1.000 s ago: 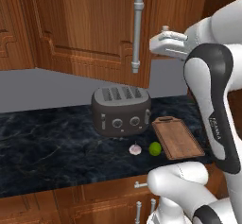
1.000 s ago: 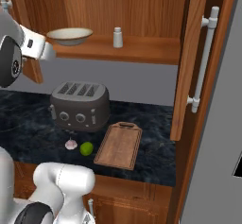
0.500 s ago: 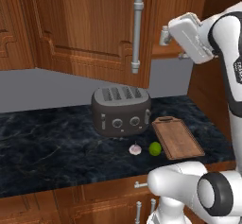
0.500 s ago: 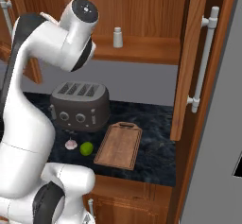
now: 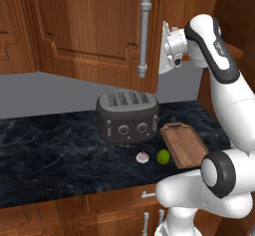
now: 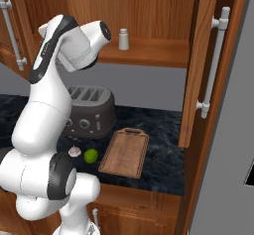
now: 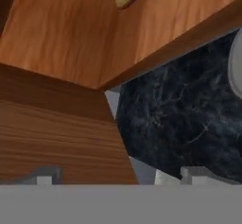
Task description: Open the cabinet. Place the bowl and condiment on the counter. Then place the lime and garlic on the cutting board.
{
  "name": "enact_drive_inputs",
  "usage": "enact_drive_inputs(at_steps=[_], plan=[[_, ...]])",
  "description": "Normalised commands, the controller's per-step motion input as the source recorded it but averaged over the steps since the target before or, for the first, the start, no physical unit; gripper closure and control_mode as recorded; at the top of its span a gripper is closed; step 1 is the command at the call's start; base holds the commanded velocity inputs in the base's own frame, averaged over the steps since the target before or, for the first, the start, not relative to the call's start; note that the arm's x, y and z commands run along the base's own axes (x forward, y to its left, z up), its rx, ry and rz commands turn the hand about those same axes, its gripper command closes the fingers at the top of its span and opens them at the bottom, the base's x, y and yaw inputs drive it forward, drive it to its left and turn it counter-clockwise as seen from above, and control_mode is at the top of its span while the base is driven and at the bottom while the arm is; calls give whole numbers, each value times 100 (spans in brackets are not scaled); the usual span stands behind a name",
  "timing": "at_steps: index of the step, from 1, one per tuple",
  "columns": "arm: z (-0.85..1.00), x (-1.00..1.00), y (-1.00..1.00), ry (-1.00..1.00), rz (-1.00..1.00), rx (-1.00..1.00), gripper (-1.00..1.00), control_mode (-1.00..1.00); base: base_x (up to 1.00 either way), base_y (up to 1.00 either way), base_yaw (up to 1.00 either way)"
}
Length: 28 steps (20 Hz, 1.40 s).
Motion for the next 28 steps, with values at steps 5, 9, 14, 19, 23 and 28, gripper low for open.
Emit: enact_drive_inputs(at_steps=[5,9,14,19,23,28], plan=[[0,-79,100,3,47,3,-100,-100,0,0,0],[-9,-100,100,-7,37,0,-100,-100,0,0,0],[-34,-100,100,-15,22,-3,-100,-100,0,0,0],[-31,-75,100,-17,2,-9,-100,-100,0,0,0],[-3,-10,74,-12,-8,-5,-100,-100,0,0,0],[-16,36,-66,-3,-20,0,-100,-100,0,0,0]])
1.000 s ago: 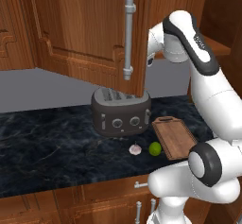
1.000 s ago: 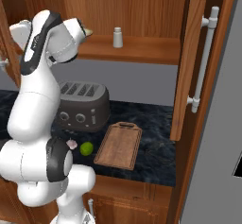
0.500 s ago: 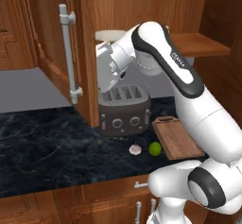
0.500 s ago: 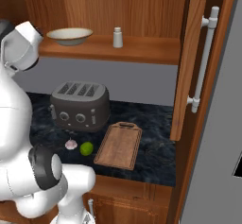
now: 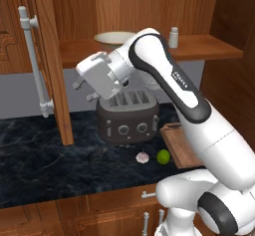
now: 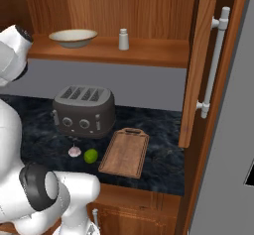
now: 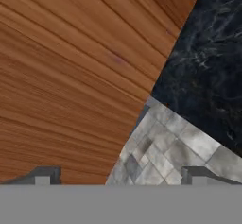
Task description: Open the cabinet. Place the bowl and condiment on the counter. Then place the lime and garlic on the cutting board.
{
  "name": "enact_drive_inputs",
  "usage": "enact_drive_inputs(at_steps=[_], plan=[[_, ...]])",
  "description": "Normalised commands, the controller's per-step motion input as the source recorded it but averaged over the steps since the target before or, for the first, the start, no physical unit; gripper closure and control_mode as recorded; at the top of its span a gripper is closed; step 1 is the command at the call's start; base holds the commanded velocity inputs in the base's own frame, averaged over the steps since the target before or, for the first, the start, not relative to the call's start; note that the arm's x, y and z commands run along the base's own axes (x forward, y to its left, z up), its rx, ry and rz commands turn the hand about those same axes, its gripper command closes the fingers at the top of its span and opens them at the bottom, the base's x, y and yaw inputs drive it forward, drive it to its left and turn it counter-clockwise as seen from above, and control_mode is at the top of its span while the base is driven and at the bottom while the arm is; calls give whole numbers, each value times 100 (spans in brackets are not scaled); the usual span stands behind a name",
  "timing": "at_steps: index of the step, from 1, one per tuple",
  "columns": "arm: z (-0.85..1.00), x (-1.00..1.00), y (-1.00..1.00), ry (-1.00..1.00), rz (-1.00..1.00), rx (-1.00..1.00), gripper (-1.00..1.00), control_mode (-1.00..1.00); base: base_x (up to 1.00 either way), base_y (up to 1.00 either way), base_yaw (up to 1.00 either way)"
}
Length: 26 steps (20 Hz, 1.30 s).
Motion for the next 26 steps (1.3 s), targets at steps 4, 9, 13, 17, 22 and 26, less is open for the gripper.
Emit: enact_drive_inputs(at_steps=[4,9,13,17,22,26], plan=[[-15,16,-100,-19,-13,-2,-100,-100,0,0,0],[0,33,-90,-36,-20,-18,-100,-100,0,0,0],[14,39,-46,-48,-16,-32,-100,-100,0,0,0],[48,45,-47,-37,-16,-32,-100,-100,0,0,0],[97,60,-42,-11,-18,-26,-100,-100,0,0,0],[9,90,-1,-13,-23,-36,-100,-100,0,0,0]])
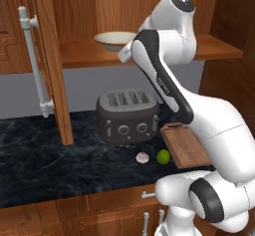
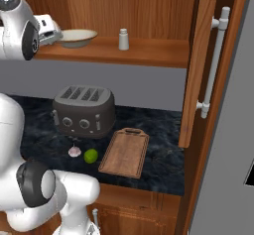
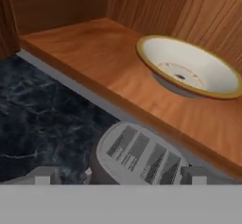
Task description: Open the cabinet. Place the bowl and condiment on the counter. Then place the lime and garlic on the cutting board.
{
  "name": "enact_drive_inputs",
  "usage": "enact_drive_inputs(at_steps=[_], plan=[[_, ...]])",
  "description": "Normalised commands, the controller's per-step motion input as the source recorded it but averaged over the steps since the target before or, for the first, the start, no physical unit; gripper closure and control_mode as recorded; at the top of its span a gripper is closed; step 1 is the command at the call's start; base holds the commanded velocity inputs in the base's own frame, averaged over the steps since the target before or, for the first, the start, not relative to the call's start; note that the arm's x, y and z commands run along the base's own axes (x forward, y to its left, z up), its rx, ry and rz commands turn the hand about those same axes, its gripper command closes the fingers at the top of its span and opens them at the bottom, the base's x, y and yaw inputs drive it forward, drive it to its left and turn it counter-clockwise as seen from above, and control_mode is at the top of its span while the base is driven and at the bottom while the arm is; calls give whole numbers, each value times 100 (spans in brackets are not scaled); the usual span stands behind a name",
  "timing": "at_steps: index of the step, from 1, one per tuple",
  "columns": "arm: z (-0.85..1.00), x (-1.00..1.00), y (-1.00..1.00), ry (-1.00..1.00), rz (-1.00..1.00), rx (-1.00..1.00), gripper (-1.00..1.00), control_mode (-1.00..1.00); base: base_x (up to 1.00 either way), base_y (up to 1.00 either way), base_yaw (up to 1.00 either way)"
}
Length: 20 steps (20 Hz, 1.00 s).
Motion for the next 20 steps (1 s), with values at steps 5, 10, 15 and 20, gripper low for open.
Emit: enact_drive_inputs(at_steps=[5,10,15,20], plan=[[-5,82,-5,-10,-19,-27,-100,-100,0,0,0],[-5,100,-6,20,-10,-10,-100,-100,0,0,0],[-8,83,-6,17,-5,-3,-100,-100,0,0,0],[-28,77,0,1,0,-6,-100,-100,0,0,0]])
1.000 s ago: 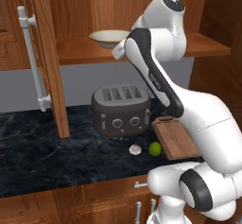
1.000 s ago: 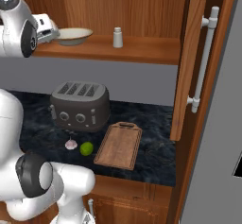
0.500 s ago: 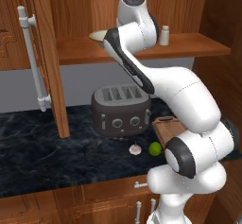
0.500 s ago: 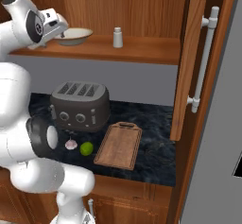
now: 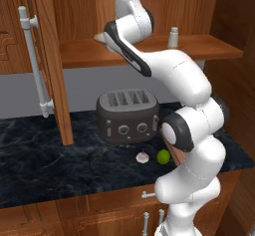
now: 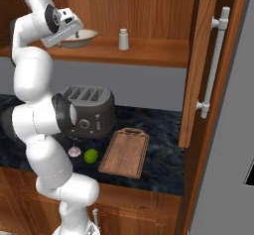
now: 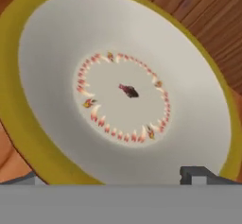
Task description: Open the cabinet. Place the bowl and condiment on the counter. Then place the lime and garlic on the cutting board.
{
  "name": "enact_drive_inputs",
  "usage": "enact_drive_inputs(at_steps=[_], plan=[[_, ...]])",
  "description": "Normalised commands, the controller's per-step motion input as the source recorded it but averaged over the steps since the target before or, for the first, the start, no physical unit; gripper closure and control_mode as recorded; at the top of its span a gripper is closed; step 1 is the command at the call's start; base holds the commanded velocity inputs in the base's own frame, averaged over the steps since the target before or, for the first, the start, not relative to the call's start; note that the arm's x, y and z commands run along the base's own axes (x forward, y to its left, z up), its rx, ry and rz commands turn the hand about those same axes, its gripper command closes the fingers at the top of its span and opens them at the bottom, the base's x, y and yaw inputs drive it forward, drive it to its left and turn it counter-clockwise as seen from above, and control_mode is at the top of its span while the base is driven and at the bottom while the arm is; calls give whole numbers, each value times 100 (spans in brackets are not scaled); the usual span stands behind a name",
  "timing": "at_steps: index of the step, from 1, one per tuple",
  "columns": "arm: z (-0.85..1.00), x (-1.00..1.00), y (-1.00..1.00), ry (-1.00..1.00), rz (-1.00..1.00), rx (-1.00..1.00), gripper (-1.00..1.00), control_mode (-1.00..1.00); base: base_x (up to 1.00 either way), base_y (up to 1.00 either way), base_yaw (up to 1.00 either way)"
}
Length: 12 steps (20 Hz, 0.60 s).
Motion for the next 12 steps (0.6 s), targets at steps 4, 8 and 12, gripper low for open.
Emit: enact_drive_inputs(at_steps=[4,8,12], plan=[[-19,71,0,0,0,-5,-100,-100,0,0,0],[-14,19,-1,0,0,-2,100,-100,0,0,0],[-8,-12,0,-1,0,0,100,-100,0,0,0]])
